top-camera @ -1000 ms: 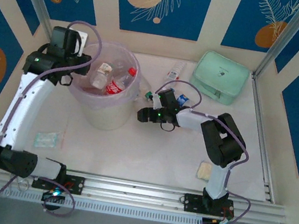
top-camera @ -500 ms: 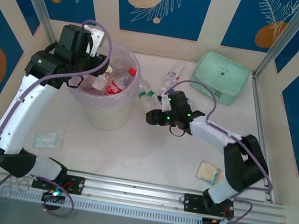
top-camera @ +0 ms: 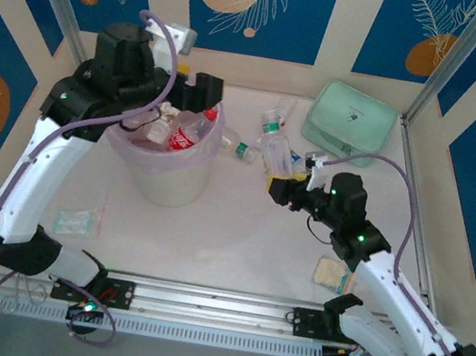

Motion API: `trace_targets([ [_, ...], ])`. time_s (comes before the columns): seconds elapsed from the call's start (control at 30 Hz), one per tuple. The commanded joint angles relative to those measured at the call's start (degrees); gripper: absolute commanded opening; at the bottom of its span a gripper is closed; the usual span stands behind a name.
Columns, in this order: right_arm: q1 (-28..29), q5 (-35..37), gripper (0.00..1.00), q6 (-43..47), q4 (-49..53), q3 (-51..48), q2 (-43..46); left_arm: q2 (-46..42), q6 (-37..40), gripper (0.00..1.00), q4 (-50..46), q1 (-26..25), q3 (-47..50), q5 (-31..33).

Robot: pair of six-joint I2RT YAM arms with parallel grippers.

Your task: Put the plastic bottles in the bin

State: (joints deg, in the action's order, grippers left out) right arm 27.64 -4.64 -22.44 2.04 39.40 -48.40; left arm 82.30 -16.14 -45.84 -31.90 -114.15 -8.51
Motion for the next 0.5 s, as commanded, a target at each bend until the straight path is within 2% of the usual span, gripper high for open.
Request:
trace_targets([
  [0.0,1.06,-2.83,0.32,1.23,-7.08,-0.13,2.34,3.82,-3.22,1.0,5.12,-3.2,-1.12,-5.22],
  [0.23,6.03,-2.39,0.32,3.09,-8.52,2.97,0.38,7.3,-6.84,0.98,12.79,-7.37,3.56,-4.22],
  [0.33,7.72,-2.22,0.32,3.58,-10.08,3.42,-0.38,8.13,-7.78,0.86,14.38,-8.16,4.55,-4.04],
  [0.47,8.22,-2.23,0.31,2.91,-13.65,2.55,-0.78,8.89,-8.38,0.77,14.25,-8.7,5.28,-4.74],
])
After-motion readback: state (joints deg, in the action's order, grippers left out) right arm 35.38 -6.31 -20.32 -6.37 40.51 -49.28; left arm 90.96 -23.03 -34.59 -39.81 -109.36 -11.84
